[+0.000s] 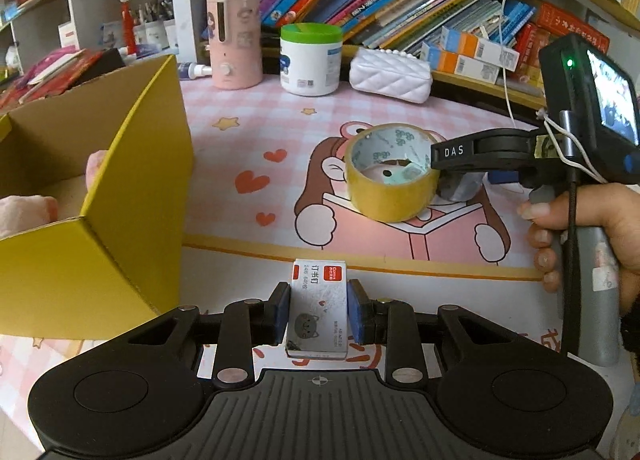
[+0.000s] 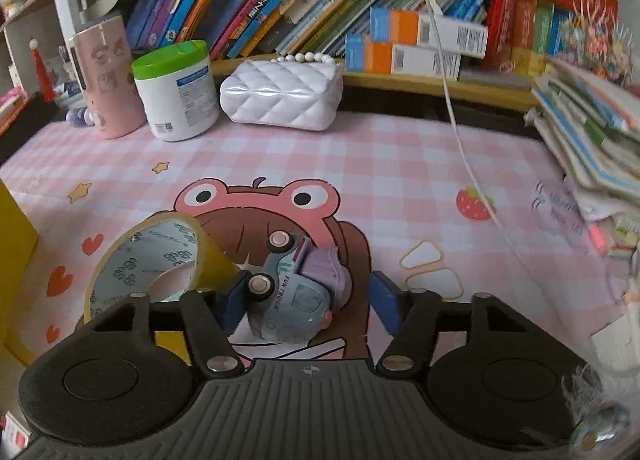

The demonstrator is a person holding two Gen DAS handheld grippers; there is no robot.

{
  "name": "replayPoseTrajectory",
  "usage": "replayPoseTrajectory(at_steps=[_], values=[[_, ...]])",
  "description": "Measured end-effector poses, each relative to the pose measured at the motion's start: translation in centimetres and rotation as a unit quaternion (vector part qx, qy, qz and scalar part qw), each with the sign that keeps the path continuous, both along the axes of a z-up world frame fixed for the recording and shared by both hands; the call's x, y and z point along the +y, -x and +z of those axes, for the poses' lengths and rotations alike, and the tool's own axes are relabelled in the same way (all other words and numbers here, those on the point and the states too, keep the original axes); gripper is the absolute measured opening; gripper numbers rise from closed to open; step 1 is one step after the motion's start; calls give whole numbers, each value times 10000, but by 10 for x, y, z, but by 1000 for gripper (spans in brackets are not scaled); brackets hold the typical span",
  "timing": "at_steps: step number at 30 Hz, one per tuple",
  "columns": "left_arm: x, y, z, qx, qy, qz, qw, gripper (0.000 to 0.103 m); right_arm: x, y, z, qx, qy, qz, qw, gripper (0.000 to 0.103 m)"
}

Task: Organize objects
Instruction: 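Grasp the small white card with the left gripper while the right gripper grasps the grey toy car, then carry the white card and grey toy car with both grippers over the yellow box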

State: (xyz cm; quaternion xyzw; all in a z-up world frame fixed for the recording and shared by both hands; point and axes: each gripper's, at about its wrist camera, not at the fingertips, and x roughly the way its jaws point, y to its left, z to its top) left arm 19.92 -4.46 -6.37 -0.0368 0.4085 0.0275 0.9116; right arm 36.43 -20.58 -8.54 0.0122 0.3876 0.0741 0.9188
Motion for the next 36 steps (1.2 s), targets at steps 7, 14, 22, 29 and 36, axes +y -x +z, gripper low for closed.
replayPoseTrajectory(at_steps=[7,14,22,29,36], values=[[1,8,7,-105,58,27,9999,28,-6,-1,-2,143,-260,12,9996,44],[2,16,14,-279,173,5,9995,28,-18,31,22,-112,-205,-117,9997,41],[9,39,21,-489,444,-86,9978,28,-19,96,52,-180,-287,-171,9993,41],[25,65,28,-669,566,-209,9959,28,3,152,60,-149,-105,-38,9998,42],[56,104,28,-674,645,-67,9956,28,41,202,62,-79,126,276,9995,42]])
